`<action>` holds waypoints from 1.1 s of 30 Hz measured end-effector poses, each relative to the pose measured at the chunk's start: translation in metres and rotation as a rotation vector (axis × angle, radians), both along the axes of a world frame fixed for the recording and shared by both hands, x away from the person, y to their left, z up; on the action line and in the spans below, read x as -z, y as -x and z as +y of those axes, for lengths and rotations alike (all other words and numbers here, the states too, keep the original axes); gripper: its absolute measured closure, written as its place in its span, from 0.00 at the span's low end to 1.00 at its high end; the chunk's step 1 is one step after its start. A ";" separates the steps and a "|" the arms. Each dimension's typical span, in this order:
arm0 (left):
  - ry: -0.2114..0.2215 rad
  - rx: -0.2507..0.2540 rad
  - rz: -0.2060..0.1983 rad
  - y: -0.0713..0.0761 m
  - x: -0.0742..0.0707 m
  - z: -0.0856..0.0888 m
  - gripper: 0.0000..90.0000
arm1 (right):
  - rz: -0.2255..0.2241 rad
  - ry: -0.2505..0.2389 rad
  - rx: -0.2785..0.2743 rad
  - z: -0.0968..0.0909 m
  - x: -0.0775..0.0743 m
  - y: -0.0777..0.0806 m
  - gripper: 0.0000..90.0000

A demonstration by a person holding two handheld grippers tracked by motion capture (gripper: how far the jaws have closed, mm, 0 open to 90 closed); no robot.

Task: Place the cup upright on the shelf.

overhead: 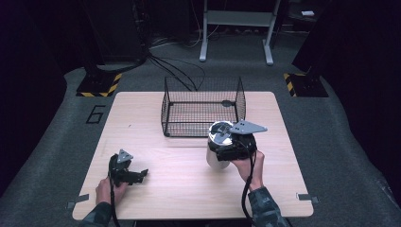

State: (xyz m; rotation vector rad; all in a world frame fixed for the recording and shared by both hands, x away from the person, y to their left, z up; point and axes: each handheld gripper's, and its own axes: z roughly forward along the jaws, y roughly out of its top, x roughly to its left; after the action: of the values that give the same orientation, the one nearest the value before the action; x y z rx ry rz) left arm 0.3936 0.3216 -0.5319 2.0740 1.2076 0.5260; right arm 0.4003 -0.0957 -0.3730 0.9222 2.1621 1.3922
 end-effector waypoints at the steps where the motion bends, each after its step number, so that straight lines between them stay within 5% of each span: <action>1: 0.000 0.000 0.000 0.000 0.000 0.000 0.00 | 0.002 0.003 0.001 0.000 -0.001 -0.001 0.04; 33: 0.000 0.000 0.000 0.000 0.000 0.000 0.00 | 0.018 -0.012 0.039 -0.007 -0.048 -0.032 0.04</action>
State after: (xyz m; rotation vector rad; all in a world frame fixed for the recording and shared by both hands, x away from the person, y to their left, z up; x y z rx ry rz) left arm 0.3936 0.3216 -0.5319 2.0739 1.2077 0.5258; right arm 0.4324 -0.1024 -0.3250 0.9799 2.1400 1.3856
